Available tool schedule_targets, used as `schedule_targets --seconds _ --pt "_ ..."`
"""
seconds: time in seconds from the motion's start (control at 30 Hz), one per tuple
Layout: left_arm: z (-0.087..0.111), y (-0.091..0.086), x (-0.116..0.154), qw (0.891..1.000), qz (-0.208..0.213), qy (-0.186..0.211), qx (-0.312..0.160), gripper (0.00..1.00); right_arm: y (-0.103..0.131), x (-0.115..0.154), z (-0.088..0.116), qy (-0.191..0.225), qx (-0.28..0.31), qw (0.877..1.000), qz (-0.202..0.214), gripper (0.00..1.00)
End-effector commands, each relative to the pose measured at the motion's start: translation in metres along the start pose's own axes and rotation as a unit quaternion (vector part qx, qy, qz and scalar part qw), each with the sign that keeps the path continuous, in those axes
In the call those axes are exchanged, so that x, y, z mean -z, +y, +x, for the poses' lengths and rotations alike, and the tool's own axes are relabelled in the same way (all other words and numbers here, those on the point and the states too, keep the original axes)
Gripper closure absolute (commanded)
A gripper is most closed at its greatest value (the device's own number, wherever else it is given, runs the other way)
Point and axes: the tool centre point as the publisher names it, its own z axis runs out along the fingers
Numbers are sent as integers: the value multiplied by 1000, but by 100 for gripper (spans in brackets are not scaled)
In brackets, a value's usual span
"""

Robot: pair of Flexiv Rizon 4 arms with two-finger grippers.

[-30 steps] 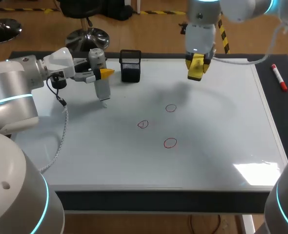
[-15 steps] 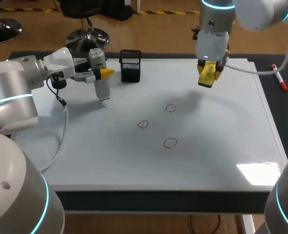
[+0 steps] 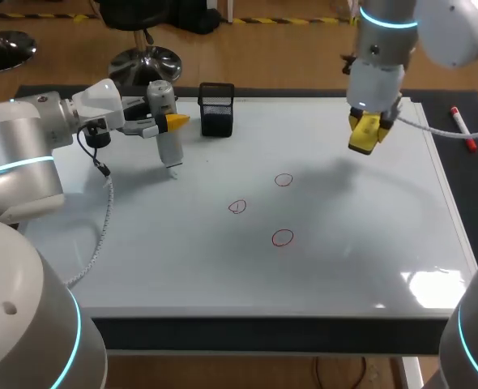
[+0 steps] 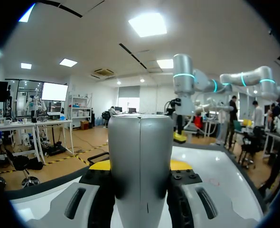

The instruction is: Pick up the inspection probe, press it on each red-marked spot on the whiteboard one by one, put down the probe, pick up the eraser, and wipe off all the red marks.

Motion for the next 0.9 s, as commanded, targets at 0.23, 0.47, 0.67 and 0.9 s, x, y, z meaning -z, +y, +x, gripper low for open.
schedule_targets --seconds 0.23,0.47,0.67,0.9 --pt "0 -1 0 1000 1 0 0 100 -9 -3 17 -10 -6 1000 -1 100" --pt "0 -1 0 1000 1 0 0 100 -16 -5 17 -13 -6 1000 0 100" --pt "0 -1 0 1000 1 0 0 100 -16 -6 10 -16 -2 1000 0 100" --pt "0 -1 0 1000 1 0 0 100 -15 -1 3 -20 1 1000 -1 100"
